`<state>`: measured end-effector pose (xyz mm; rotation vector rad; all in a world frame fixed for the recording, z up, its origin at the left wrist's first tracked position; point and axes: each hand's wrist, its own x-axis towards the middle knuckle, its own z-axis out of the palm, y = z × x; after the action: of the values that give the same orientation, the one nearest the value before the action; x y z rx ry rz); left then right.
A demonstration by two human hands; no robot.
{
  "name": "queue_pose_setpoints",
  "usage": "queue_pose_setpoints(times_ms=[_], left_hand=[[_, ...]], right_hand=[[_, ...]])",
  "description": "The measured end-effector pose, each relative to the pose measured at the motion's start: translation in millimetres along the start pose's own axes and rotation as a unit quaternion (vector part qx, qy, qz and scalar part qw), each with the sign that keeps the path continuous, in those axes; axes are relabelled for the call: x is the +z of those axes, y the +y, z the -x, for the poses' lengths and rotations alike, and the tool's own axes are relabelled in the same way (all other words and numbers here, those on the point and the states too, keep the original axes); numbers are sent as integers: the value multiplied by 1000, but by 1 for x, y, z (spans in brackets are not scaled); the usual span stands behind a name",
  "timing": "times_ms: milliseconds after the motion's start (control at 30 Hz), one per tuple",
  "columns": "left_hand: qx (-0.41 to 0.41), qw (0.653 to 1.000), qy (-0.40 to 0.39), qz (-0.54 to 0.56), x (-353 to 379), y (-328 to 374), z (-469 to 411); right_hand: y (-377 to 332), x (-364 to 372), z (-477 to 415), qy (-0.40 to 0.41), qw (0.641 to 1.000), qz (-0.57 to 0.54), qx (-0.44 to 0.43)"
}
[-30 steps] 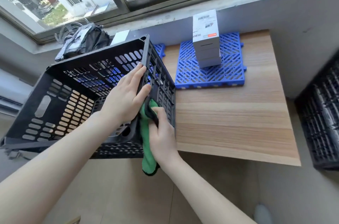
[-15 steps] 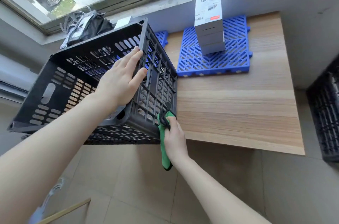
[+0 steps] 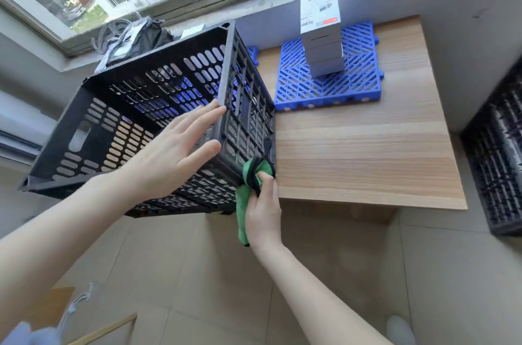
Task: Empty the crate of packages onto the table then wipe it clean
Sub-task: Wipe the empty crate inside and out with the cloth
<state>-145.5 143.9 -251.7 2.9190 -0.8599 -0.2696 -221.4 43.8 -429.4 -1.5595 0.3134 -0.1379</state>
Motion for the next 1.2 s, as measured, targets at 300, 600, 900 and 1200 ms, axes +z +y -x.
queue_pose_setpoints(times_ms=[300, 600, 900, 1200], left_hand=[[13, 998, 61, -18, 28, -19, 9], [27, 996, 77, -24, 33, -25, 5], [25, 999, 46, 0, 28, -24, 5], [104, 994, 34, 9, 22, -41, 17]], right_hand=[[66, 9, -9, 40, 986, 71, 148], [8, 38, 14, 171, 980, -84, 57], [-32, 59, 27, 154, 973, 32, -169], [45, 73, 24, 77, 984, 48, 150]])
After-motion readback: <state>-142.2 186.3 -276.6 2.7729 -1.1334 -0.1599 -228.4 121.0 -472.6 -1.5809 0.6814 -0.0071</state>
